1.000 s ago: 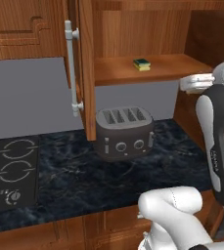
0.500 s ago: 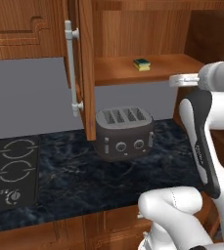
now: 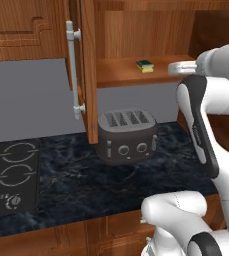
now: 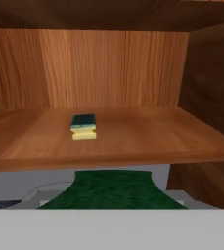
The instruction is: Pick up the sponge and sponge from the sink, and place them back in the cabinet, and close the cabinet doors.
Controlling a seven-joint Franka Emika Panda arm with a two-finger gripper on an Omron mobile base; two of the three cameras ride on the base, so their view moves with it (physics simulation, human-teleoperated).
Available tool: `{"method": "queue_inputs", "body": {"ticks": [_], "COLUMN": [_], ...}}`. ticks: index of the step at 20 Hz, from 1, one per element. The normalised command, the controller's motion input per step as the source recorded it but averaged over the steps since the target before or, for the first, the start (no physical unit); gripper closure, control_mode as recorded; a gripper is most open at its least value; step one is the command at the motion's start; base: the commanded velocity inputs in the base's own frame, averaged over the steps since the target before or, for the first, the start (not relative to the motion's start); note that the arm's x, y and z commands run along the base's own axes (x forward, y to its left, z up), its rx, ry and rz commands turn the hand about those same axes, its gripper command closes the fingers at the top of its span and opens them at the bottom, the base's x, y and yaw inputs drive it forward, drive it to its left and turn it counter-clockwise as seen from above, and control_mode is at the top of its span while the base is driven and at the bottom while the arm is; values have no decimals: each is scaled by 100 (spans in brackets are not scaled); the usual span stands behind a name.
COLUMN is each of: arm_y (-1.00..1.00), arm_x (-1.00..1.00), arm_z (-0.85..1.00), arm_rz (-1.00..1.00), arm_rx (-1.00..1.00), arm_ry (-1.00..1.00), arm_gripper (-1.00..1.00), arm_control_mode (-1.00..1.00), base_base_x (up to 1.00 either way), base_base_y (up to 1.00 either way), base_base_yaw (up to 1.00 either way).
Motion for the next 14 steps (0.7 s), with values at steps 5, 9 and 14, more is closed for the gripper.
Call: {"method": "queue_inputs", "body": {"ticks": [5,9,14], "arm_y": [-18,-10,-2], "arm_x": [39,44,45], "arm_z": [1,-6,-8], "arm_rz": [0,0,0], "arm_rx": [0,0,0], "arm_ry": [0,0,0], "arm_gripper": [100,100,100], "arm_control_mode": [-100,-100,-100], "base_base_x": [0,0,0], "base_base_y": [0,0,0], "base_base_yaw": [0,0,0]}}
